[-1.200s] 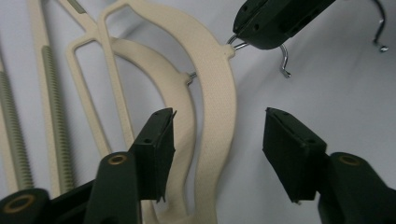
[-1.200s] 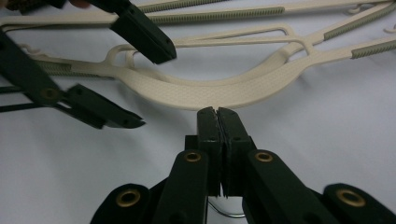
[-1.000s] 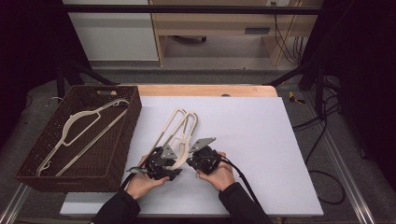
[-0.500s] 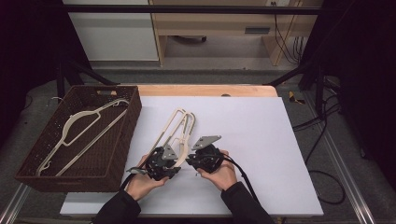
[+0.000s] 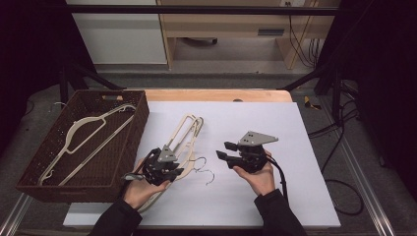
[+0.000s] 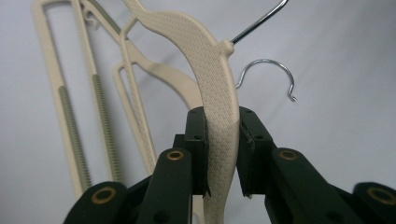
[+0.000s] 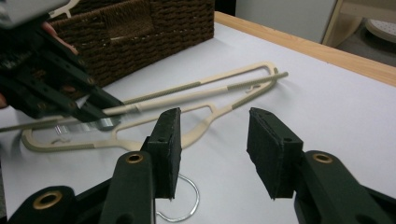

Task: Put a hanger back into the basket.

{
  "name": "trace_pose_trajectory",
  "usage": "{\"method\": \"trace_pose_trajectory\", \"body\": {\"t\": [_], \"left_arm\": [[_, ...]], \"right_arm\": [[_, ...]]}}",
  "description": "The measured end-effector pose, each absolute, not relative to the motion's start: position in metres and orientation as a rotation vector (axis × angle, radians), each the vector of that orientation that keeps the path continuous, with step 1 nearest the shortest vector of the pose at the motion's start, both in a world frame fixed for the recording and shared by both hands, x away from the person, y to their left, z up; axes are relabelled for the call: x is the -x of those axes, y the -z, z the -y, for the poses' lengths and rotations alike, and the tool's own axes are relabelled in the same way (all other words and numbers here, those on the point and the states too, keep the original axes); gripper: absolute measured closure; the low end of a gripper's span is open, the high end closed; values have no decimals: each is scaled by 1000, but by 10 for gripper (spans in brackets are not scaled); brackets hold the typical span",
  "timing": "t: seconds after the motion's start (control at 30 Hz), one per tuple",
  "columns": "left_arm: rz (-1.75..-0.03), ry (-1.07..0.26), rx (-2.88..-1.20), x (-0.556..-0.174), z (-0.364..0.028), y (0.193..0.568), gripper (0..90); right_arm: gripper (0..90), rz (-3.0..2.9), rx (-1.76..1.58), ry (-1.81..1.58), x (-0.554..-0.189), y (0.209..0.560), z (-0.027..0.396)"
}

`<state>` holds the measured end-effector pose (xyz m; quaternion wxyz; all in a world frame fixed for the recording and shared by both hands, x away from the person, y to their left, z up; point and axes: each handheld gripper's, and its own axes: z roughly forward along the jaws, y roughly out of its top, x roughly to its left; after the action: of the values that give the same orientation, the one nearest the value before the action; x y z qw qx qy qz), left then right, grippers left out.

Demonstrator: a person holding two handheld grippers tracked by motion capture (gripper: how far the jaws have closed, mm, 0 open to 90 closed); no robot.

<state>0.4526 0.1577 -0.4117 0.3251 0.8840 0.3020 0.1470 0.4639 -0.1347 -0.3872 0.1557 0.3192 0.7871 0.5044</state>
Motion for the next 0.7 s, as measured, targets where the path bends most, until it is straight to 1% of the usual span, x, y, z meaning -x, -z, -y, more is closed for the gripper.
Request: {"method": "trace_pose_trajectory", "body": {"t": [0.13,0.23,0.27,0.3,0.33,0.43,0.47,0.5,0.53,0.57,0.6,0.63,0.7], "left_arm": [[-816,-415,-2310,-453,-164,403,774],[-847,-452,-2299,-453,-170,394,788],[-847,-452,-2299,-453,-170,394,793],[-870,-478,-2284,-454,-175,389,798],[-870,-478,-2284,-454,-175,389,803],[-929,-517,-2255,-458,-187,381,821],[-929,-517,-2255,-458,-187,381,830],[-945,-550,-2263,-460,-194,377,840],[-945,-550,-2263,-460,-194,377,851],[-962,-582,-2251,-461,-198,376,851],[-970,-571,-2246,-462,-200,376,860],[-978,-505,-2192,-464,-205,376,861],[-982,-516,-2185,-464,-207,375,861]], "right_arm": [[534,-2255,-928,-1422,-464,393,141],[495,-2245,-935,-1414,-463,396,145],[495,-2245,-935,-1414,-463,396,145],[445,-2229,-937,-1428,-461,396,150],[422,-2218,-945,-1436,-461,395,151],[360,-2192,-933,-1469,-457,393,158],[360,-2192,-933,-1469,-457,393,158],[318,-2173,-939,-1504,-454,391,163],[318,-2173,-939,-1504,-454,391,163],[303,-2163,-942,-1510,-453,391,165],[279,-2150,-948,-1519,-451,390,170],[269,-2144,-951,-1515,-450,390,172],[259,-2137,-955,-1517,-450,390,175]]}}
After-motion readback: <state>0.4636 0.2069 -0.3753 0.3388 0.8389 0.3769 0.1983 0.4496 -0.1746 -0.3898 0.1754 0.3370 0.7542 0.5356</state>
